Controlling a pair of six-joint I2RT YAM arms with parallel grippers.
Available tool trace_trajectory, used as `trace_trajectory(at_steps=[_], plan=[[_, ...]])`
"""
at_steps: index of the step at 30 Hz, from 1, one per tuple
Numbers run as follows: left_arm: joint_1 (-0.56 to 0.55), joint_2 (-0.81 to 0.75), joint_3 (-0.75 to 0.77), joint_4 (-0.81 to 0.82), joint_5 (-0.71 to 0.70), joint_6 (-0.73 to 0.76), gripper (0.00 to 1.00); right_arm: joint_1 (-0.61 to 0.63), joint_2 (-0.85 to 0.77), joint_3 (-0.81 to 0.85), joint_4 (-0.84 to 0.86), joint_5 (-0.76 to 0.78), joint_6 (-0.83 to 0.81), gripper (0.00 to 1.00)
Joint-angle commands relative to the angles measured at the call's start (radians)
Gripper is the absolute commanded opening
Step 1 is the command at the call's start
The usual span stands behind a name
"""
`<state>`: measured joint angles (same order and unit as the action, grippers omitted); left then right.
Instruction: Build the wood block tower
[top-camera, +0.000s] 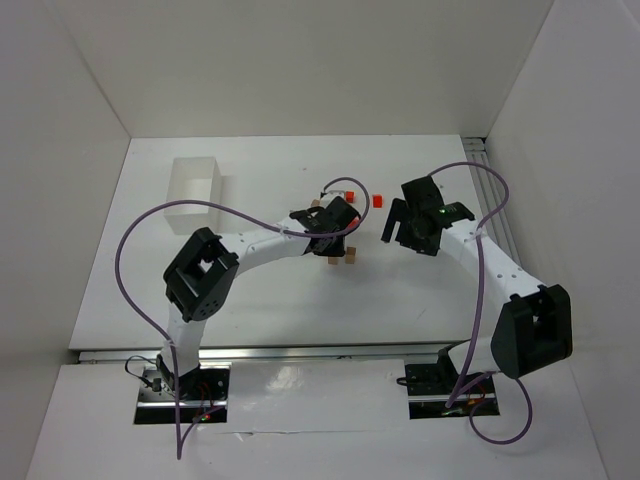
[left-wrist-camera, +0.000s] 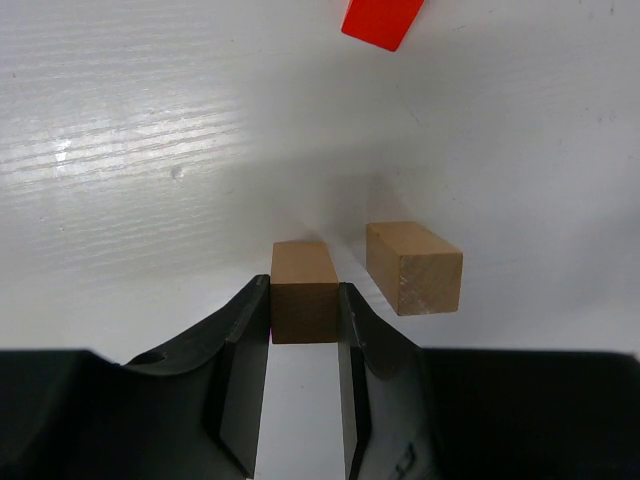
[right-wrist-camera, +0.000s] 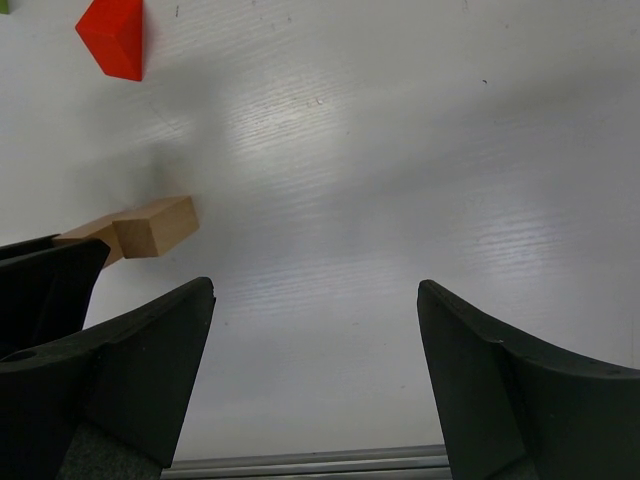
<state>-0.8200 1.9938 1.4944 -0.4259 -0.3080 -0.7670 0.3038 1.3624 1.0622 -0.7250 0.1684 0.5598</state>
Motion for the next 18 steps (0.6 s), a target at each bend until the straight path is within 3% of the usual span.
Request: trace_trajectory(at_steps=[1, 14, 18], plan=[[-0.002, 0.017, 0.046, -0.034, -0.038, -0.017, 0.28, -0.006, -0.019, -0.008, 0.022, 0.003, -0.005, 0.89], [0.016, 0.017, 0.015, -0.036, -0.039, -0.026, 0.28, -0.006, -0.009, -0.008, 0.032, -0.015, -0.005, 0.89], [0.016, 0.017, 0.006, -0.036, -0.039, -0.026, 0.33, -0.006, -0.009, -0.008, 0.041, -0.015, -0.005, 0.89]])
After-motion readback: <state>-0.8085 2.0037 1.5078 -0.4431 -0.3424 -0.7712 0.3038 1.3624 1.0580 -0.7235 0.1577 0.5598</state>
